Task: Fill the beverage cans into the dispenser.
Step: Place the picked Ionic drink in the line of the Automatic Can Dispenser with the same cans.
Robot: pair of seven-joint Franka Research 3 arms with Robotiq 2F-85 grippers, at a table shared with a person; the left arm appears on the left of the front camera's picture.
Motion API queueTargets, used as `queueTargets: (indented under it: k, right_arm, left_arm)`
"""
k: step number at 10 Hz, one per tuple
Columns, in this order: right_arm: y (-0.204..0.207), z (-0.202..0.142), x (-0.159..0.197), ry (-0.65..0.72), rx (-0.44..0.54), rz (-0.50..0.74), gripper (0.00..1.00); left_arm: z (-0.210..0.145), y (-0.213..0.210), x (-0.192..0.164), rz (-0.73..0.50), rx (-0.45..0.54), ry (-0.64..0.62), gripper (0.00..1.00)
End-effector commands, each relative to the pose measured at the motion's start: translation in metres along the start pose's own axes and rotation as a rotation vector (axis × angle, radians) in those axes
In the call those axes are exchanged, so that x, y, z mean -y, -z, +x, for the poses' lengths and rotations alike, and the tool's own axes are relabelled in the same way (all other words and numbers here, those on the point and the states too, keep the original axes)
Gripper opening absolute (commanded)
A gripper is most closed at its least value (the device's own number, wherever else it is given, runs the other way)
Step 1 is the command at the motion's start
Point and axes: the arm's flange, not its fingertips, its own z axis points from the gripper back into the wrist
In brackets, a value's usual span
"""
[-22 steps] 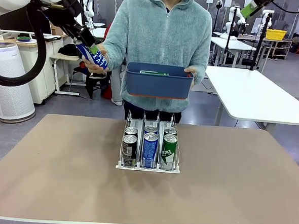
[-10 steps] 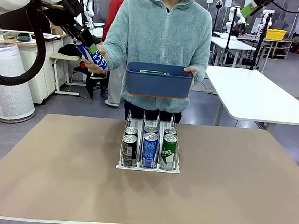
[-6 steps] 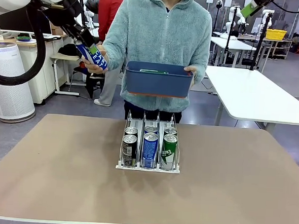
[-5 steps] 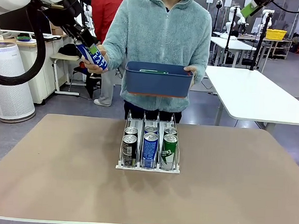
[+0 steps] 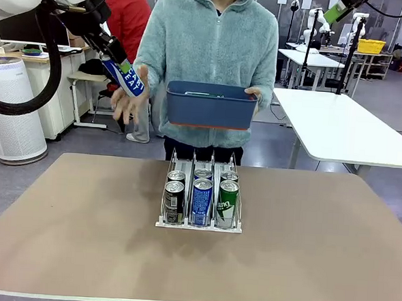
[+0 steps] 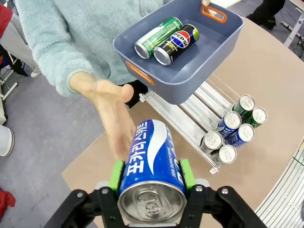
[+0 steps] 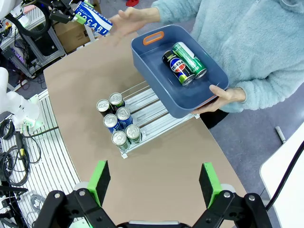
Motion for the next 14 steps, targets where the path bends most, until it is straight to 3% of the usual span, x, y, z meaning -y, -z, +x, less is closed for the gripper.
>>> queueTargets:
  k: [1,11,12,14]
  right_arm:
    - [0.0,0.001,0.0,0.008,-0.001,0.0,1.0]
    - [0.0,0.001,0.0,0.008,-0.001,0.0,1.0]
    - [0.0,0.001,0.0,0.008,-0.001,0.0,1.0]
    - [0.0,0.001,0.0,0.008,-0.001,0.0,1.0]
  left_arm:
    - [0.0,-0.003,-0.002,0.004,0.006,-0.003,0.0]
    - [0.0,-0.003,-0.002,0.004,0.006,-0.003,0.0]
    - [0.0,0.0,0.0,0.0,0.0,0.0,0.57]
    - [0.005,-0.008,0.025,0.048,-0.109,-0.07,0.57]
